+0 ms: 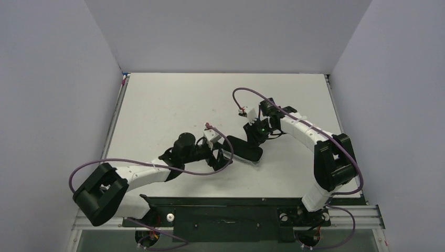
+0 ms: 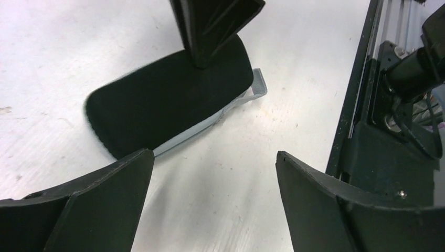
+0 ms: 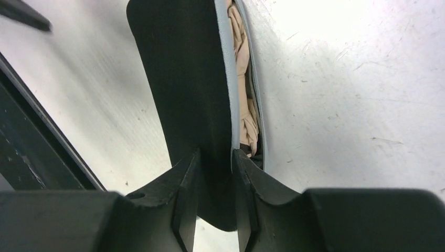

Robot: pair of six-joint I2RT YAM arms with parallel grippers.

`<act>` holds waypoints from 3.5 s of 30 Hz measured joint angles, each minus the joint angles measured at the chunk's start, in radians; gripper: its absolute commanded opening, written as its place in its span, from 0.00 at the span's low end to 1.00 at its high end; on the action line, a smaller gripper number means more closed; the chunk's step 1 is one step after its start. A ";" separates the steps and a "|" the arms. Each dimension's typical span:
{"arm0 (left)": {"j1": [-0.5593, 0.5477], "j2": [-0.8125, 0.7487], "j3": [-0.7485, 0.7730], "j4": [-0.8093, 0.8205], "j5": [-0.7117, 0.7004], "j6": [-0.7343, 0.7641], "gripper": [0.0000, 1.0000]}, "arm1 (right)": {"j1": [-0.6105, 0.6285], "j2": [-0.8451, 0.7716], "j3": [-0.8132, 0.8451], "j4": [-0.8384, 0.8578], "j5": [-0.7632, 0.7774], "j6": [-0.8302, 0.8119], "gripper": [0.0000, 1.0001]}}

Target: Open the umbrella

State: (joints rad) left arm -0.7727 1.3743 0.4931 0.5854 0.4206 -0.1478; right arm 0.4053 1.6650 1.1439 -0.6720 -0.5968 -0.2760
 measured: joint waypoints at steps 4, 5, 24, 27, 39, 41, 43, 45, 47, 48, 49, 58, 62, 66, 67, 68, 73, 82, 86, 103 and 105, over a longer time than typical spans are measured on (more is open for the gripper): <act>0.064 -0.130 -0.005 -0.109 0.006 -0.010 0.88 | 0.002 0.000 0.054 -0.071 -0.021 -0.062 0.28; 0.085 -0.159 -0.005 -0.135 0.005 -0.010 0.88 | 0.003 -0.002 0.064 -0.085 -0.032 -0.076 0.28; 0.296 -0.003 0.098 -0.266 -0.076 -0.173 0.81 | 0.212 -0.138 -0.022 -0.170 -0.147 -0.190 0.20; 0.294 0.063 0.134 -0.247 -0.077 -0.208 0.80 | 0.277 -0.175 -0.087 -0.135 -0.139 -0.172 0.20; 0.191 0.147 0.159 -0.237 -0.058 -0.252 0.68 | 0.302 -0.221 -0.117 -0.097 -0.102 -0.133 0.29; 0.185 0.133 0.119 -0.229 -0.041 -0.260 0.64 | 0.252 -0.241 -0.105 -0.098 -0.114 -0.105 0.28; 0.190 0.116 0.083 -0.229 -0.030 -0.262 0.61 | 0.163 -0.255 -0.073 -0.092 -0.125 -0.063 0.26; 0.195 0.097 0.055 -0.230 -0.019 -0.262 0.59 | 0.095 -0.256 -0.039 -0.074 -0.125 -0.022 0.23; 0.199 0.076 0.042 -0.230 -0.011 -0.260 0.58 | 0.005 -0.253 -0.016 -0.051 -0.104 0.020 0.19; 0.199 0.067 0.039 -0.230 -0.008 -0.259 0.58 | -0.015 -0.250 -0.011 -0.041 -0.087 0.032 0.18; 0.199 0.061 0.039 -0.229 -0.005 -0.258 0.58 | -0.031 -0.243 -0.008 -0.029 -0.060 0.048 0.17; 0.205 0.031 0.039 -0.231 -0.001 -0.237 0.59 | 0.003 -0.064 -0.008 0.005 0.155 0.079 0.27; 0.229 -0.011 0.039 -0.232 -0.005 -0.235 0.60 | 0.073 -0.057 -0.008 0.005 0.174 0.075 0.42; 0.253 -0.055 0.035 -0.233 -0.012 -0.235 0.61 | 0.150 -0.060 -0.013 0.005 0.179 0.071 0.51; 0.259 -0.066 0.032 -0.235 -0.015 -0.235 0.62 | 0.167 -0.066 -0.018 0.005 0.188 0.069 0.53; 0.265 -0.076 0.030 -0.237 -0.018 -0.236 0.62 | 0.188 -0.073 -0.025 0.006 0.203 0.069 0.56; 0.292 -0.100 0.015 -0.246 -0.025 -0.243 0.62 | 0.292 -0.090 -0.050 0.026 0.324 0.068 0.63; 0.377 -0.192 -0.005 -0.311 -0.026 -0.262 0.62 | 0.356 -0.084 -0.089 0.083 0.498 0.063 0.59; 0.437 -0.245 -0.005 -0.346 -0.022 -0.261 0.62 | 0.356 -0.064 -0.113 0.114 0.552 0.044 0.51; 0.563 -0.469 -0.005 -0.584 -0.015 -0.124 0.63 | 0.240 -0.036 -0.030 0.049 0.518 -0.005 0.00; 0.564 -0.475 -0.005 -0.603 -0.015 -0.113 0.63 | 0.213 -0.047 -0.016 0.029 0.493 -0.008 0.00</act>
State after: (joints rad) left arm -0.2085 0.8997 0.4885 -0.0181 0.4057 -0.2604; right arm 0.6186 1.6180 1.1278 -0.6434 -0.1040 -0.2840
